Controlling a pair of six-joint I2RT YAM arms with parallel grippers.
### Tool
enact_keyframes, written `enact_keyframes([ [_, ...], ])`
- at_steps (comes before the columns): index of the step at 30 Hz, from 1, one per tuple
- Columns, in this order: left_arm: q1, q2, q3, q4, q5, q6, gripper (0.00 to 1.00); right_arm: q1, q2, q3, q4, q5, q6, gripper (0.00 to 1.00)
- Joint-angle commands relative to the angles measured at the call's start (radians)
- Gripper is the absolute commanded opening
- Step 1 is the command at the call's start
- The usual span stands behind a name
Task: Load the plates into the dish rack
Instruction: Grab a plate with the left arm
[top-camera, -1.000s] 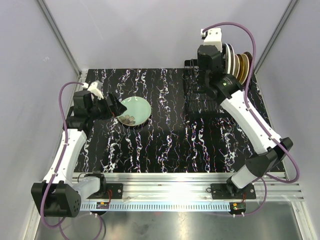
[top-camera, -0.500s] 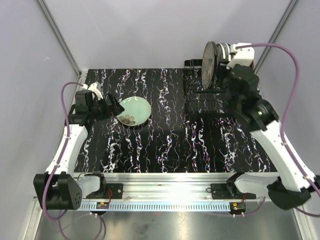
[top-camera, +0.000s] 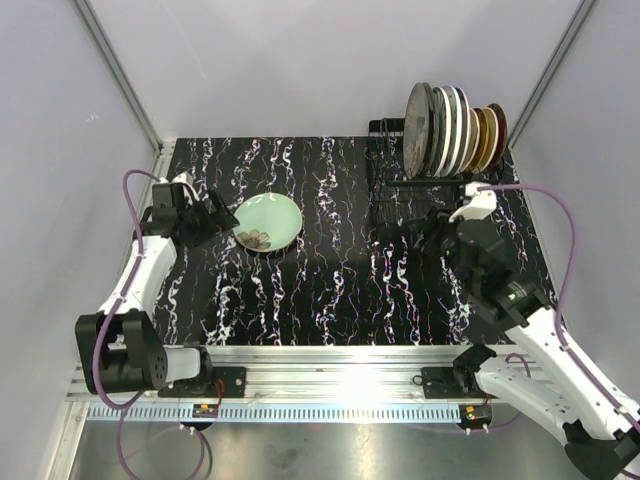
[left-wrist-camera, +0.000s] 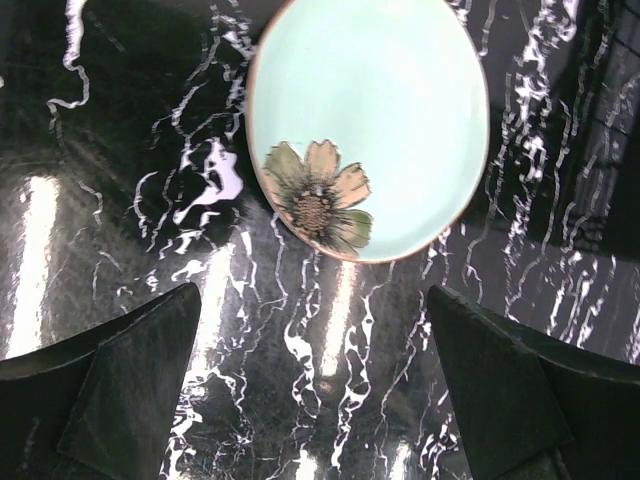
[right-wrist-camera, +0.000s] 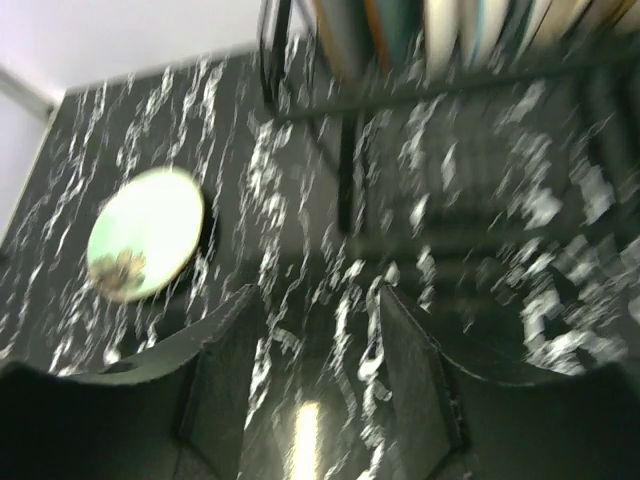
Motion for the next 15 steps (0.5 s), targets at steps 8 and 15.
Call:
enact_keyframes([
  [8, 0.006, 0.067, -0.072, 0.153, -0.079, -0.153, 0.94, -0.001, -0.112, -0.342, 0.25, -0.345, 0.408, 0.5],
  [15, 0.004, 0.14, -0.106, 0.238, -0.064, -0.234, 0.91, -0.002, -0.195, -0.502, 0.354, -0.402, 0.512, 0.44],
])
